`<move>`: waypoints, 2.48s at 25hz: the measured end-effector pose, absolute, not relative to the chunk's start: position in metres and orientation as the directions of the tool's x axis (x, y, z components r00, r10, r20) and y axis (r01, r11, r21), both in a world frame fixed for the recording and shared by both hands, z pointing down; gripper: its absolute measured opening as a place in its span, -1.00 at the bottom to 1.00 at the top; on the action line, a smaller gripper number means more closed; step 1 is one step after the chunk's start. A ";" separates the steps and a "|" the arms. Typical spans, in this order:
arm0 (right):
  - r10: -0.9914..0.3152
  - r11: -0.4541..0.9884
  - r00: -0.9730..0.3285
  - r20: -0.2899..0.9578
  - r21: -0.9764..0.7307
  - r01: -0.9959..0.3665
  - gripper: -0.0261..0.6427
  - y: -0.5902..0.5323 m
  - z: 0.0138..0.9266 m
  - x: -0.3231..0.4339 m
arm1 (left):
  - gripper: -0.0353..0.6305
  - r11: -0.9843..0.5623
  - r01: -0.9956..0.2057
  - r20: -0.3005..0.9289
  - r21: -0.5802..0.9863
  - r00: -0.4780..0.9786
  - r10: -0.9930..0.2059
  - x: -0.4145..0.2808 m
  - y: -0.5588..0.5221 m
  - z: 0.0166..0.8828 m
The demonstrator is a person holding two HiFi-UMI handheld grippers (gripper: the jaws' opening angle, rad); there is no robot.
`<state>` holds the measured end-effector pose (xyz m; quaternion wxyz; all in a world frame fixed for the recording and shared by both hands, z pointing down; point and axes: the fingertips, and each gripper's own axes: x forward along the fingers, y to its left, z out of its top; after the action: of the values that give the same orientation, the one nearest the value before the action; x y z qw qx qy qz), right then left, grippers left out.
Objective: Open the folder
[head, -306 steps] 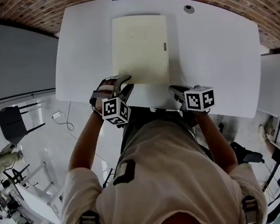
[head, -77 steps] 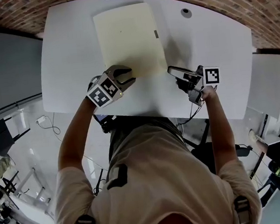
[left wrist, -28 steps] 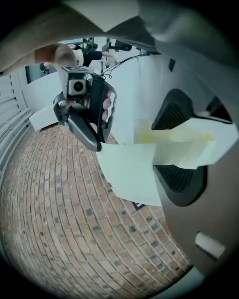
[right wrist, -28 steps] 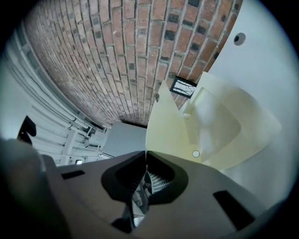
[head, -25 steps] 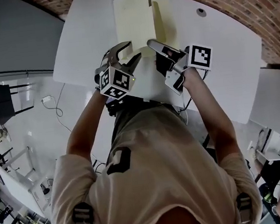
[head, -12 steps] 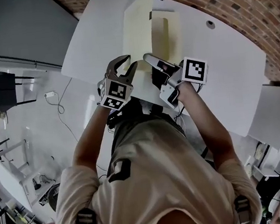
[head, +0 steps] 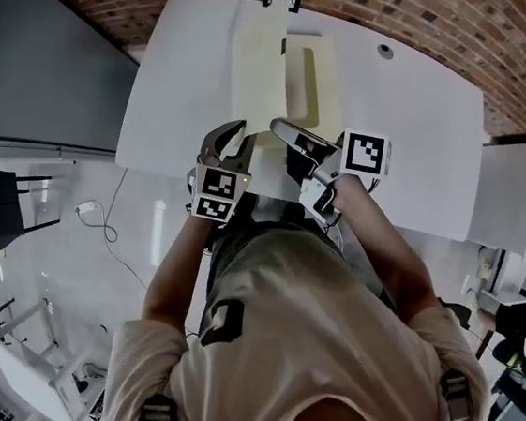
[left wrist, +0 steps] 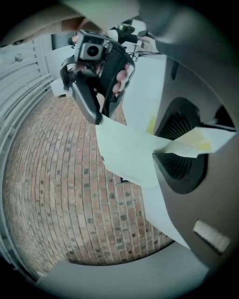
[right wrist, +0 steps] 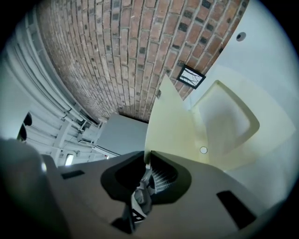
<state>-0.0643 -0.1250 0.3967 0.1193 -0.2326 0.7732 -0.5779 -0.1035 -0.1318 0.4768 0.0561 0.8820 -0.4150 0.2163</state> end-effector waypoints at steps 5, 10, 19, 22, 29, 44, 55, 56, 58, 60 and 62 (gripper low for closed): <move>-0.524 0.251 -0.845 0.108 -0.928 -0.275 -0.90 -0.122 0.397 -0.086 | -0.67 -0.687 -0.727 0.396 0.014 0.635 -0.664 -0.127 -0.135 0.475; -0.525 0.285 -0.848 0.077 -0.922 -0.260 -0.89 -0.114 0.398 -0.108 | -0.67 -0.722 -0.691 0.379 0.035 0.677 -0.630 -0.148 -0.134 0.474; -0.556 0.287 -0.829 0.061 -0.922 -0.260 -0.51 -0.094 0.419 -0.093 | -0.66 -0.775 -0.631 0.383 0.032 0.724 -0.574 -0.161 -0.126 0.481; -0.556 0.324 -0.831 0.030 -0.912 -0.250 -0.42 -0.092 0.424 -0.089 | -0.66 -0.782 -0.622 0.377 0.040 0.734 -0.565 -0.164 -0.127 0.483; -0.553 0.338 -0.832 0.048 -0.900 -0.277 -0.43 -0.091 0.438 -0.068 | -0.66 -0.700 -0.664 0.323 0.262 0.744 -0.585 -0.194 -0.136 0.482; -0.445 0.087 -0.578 0.683 -0.610 -0.788 -0.83 -0.107 0.581 -0.052 | -0.80 -0.509 -0.767 0.364 0.391 0.637 -0.679 -0.254 -0.152 0.503; -0.427 0.075 -0.553 0.715 -0.582 -0.810 -0.90 -0.106 0.587 -0.046 | -0.84 -0.345 -0.881 0.501 0.322 0.468 -0.728 -0.307 -0.171 0.547; -0.427 0.078 -0.552 0.716 -0.579 -0.812 -0.90 -0.105 0.587 -0.046 | -0.83 -0.332 -0.896 0.524 0.297 0.443 -0.727 -0.311 -0.171 0.553; -0.426 0.085 -0.553 0.716 -0.576 -0.813 -0.90 -0.104 0.588 -0.045 | -0.76 -0.295 -0.923 0.572 0.248 0.385 -0.725 -0.320 -0.171 0.567; -0.428 0.085 -0.559 0.710 -0.584 -0.807 -0.90 -0.104 0.589 -0.045 | -0.69 -0.247 -0.944 0.614 0.217 0.329 -0.718 -0.329 -0.174 0.579; -0.428 0.078 -0.567 0.704 -0.596 -0.799 -0.91 -0.105 0.590 -0.044 | -0.60 -0.193 -0.964 0.651 0.184 0.267 -0.711 -0.338 -0.178 0.589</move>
<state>-0.0444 -0.1050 0.5903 -0.1767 -0.4303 0.7126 -0.5252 -0.3384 -0.1782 0.5886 0.2905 0.7409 -0.5651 0.2177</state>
